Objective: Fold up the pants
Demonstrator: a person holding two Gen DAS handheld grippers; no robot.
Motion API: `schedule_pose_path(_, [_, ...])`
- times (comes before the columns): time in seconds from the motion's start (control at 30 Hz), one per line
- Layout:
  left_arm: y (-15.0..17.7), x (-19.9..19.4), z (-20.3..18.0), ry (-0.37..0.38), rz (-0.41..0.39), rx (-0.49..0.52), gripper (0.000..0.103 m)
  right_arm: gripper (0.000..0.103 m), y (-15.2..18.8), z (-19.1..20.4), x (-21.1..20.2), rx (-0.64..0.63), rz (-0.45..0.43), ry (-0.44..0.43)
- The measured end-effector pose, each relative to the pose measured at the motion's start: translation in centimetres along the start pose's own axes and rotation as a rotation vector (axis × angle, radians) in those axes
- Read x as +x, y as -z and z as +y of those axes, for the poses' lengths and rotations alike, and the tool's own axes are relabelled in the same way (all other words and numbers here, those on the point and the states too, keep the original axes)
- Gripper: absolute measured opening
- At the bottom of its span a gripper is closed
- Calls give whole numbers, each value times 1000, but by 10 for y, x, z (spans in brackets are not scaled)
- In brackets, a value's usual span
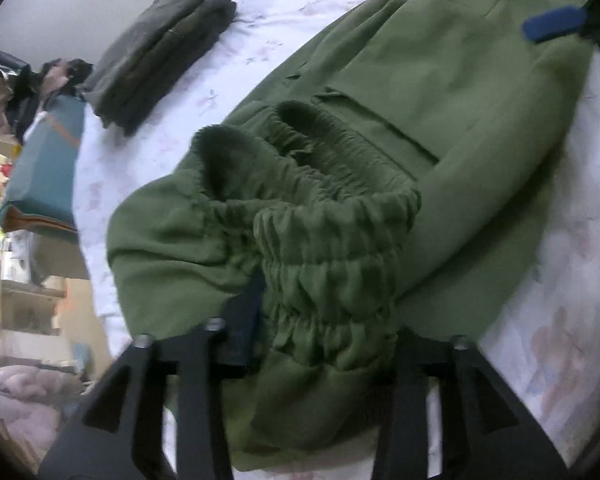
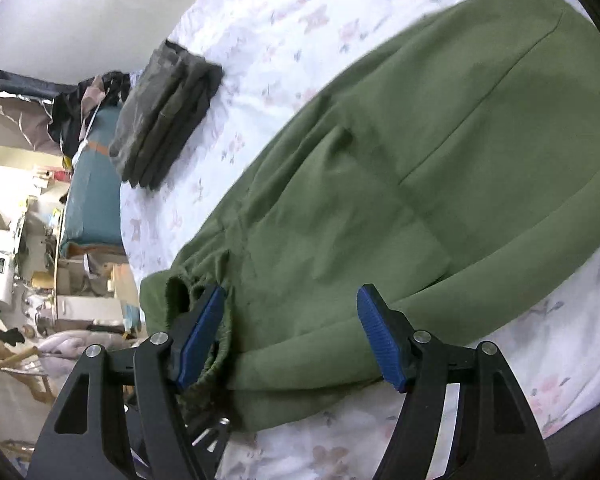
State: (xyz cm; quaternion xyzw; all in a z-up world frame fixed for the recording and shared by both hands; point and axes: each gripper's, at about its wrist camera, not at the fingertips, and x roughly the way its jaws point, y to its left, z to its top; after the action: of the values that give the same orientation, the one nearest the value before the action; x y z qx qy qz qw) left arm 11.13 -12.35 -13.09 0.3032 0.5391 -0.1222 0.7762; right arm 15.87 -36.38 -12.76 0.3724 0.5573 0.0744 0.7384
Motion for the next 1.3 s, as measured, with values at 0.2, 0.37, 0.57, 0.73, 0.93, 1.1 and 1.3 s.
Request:
schedule_pose_path(0.2, [30, -62, 59, 367, -158, -149, 89, 71, 12, 31, 12, -131, 61, -9])
schedule_pose_path(0.37, [67, -48, 142, 248, -134, -517, 94, 71, 25, 91, 35, -346, 111, -35])
schedule_pose_path(0.57, [116, 41, 163, 290, 241, -853, 93, 70, 25, 163, 101, -533, 136, 60])
schedule_pose_path(0.73, [113, 50, 140, 239, 283, -734, 94, 4, 25, 170, 136, -550, 192, 61])
schedule_pose_path(0.93, [115, 54, 120, 248, 320, -682, 95, 13, 10, 120, 129, -347, 190, 112])
schedule_pose_path(1.1, [117, 44, 138, 250, 291, -722, 94, 54, 6, 132, 104, -511, 115, 241])
schedule_pose_path(1.3, [97, 12, 141, 195, 125, -703, 94, 50, 36, 167, 62, -698, 160, 89])
